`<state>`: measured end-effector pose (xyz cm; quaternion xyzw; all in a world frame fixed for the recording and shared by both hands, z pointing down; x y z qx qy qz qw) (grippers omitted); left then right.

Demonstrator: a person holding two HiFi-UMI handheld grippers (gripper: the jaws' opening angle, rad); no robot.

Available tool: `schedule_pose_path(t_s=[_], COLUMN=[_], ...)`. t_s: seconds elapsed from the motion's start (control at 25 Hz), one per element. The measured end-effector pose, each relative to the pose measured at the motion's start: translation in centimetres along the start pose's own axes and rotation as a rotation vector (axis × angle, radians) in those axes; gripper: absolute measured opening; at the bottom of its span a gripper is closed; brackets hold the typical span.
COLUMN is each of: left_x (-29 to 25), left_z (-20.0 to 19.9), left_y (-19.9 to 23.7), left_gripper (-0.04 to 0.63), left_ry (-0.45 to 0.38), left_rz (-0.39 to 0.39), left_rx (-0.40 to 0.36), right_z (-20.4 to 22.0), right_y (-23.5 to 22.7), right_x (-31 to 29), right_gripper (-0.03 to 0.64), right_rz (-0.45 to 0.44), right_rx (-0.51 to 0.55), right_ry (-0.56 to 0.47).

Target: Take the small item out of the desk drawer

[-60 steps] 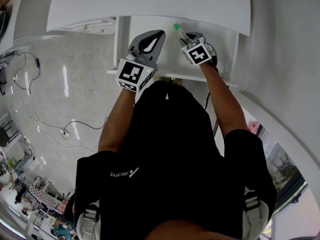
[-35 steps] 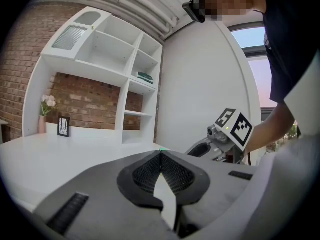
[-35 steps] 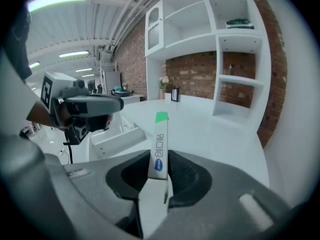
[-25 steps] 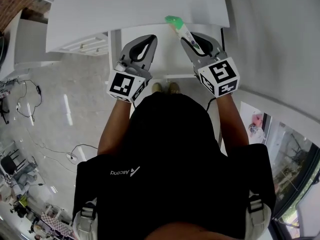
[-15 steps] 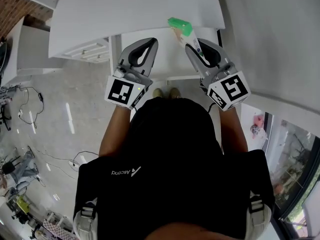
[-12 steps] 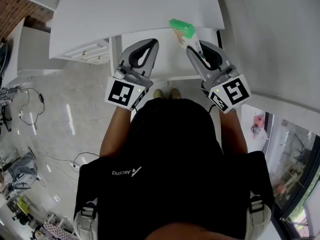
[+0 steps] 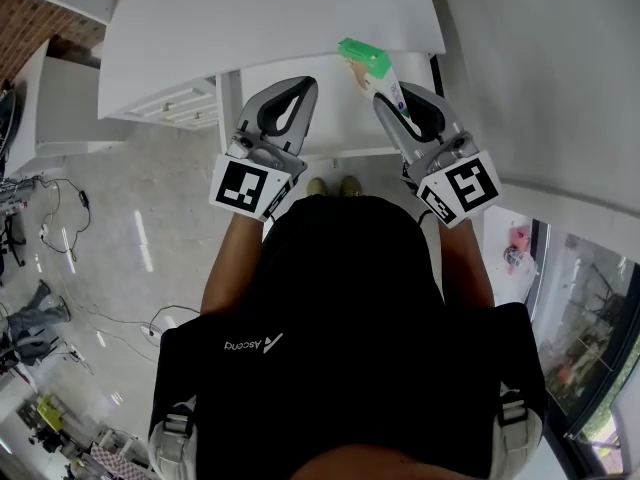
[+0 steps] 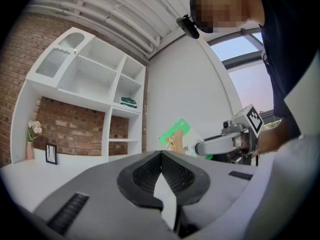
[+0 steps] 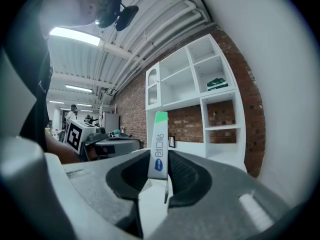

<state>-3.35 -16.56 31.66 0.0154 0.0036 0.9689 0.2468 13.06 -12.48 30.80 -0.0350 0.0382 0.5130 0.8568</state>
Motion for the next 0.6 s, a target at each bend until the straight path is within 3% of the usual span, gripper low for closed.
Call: schedule_pose_path(t_s=[0.6], left_x=[-0.92], left_z=[-0.29], left_y=[-0.3], left_gripper=[-0.002], left_ry=[-0.013], left_rz=[-0.001], left_rx=[-0.003], right_z=[0.16], right_y=[-0.69], right_x=[0.3], right_gripper=[0.092], right_rz=[-0.003], right_rx=[-0.006], right_ry=[0.002])
Point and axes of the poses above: the fingertips, and each gripper's own axes: x backward along the fingers, y to its left, z out of its underside, the point moved 6 cm from there along x, backward along the fingers, and after that the axes turned 7 degrees about z, right-handed, at the moved point
